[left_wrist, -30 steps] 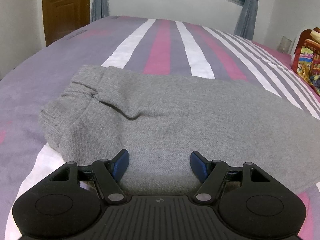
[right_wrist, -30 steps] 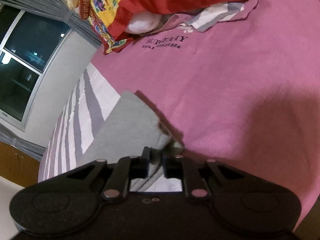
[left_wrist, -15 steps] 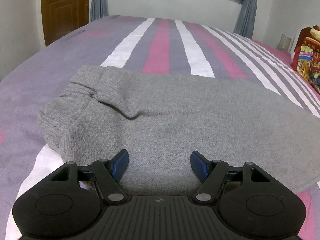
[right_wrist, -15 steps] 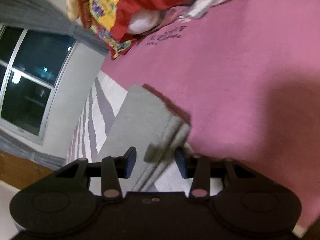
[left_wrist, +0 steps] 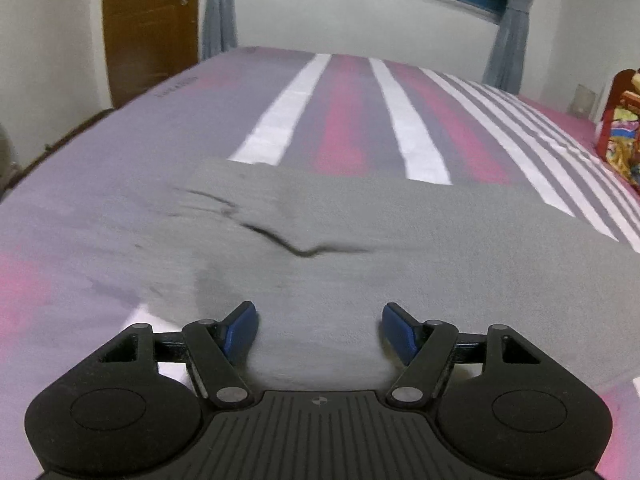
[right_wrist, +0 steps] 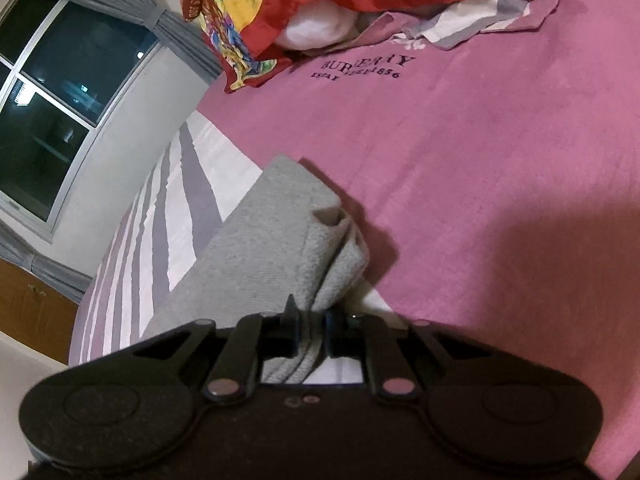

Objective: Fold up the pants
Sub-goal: 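Grasp the sweatpants cuffs with the right tool and lift them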

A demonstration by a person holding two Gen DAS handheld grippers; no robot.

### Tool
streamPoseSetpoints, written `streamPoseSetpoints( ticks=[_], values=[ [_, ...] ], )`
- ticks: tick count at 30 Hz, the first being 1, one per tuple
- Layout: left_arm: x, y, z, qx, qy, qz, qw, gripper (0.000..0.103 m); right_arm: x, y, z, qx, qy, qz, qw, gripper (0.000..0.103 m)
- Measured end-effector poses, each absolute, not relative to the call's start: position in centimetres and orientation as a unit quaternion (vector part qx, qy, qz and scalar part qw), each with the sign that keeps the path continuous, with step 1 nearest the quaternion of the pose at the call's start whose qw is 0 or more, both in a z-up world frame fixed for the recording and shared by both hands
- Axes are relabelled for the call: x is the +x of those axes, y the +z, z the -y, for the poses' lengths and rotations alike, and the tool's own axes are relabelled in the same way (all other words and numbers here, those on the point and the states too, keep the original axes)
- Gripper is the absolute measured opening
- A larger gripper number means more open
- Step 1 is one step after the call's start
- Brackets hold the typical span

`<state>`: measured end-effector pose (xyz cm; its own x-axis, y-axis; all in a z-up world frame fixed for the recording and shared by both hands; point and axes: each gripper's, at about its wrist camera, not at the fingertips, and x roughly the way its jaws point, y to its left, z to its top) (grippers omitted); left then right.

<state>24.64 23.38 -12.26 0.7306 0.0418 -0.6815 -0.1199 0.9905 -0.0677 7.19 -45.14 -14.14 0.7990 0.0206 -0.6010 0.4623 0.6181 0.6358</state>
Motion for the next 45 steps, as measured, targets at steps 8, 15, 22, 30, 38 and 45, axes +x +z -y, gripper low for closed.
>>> streamPoseSetpoints(
  ticks=[8,15,22,30,38,45],
  values=[
    [24.6,-12.2,-25.6,-0.084,0.049,-0.370,0.924,0.070,7.4,-14.9,45.8,0.449,-0.136,-0.297,0.832,0.010],
    [21.2,-11.7,-31.5,-0.197,0.089,-0.310,0.926,0.070,7.4,-14.9,45.9,0.450,-0.130,-0.300,0.831,0.011],
    [23.3,-16.2,-32.9,-0.208,0.102,-0.396,0.889,0.074,7.6,-15.2,46.0,0.461,-0.139,-0.290,0.827,0.012],
    [22.7,-16.5,-33.0,-0.204,0.087,-0.392,0.893,0.076,9.9,-11.8,43.3,0.392,-0.187,-0.299,0.850,0.013],
    [22.9,-16.1,-33.2,-0.192,0.075,-0.396,0.895,0.076,15.5,-5.0,34.1,0.269,-0.120,-0.280,0.913,0.012],
    [22.4,-16.3,-33.4,-0.193,0.063,-0.393,0.897,0.076,21.5,-3.5,19.6,0.214,0.024,-0.300,0.929,0.012]
  ],
)
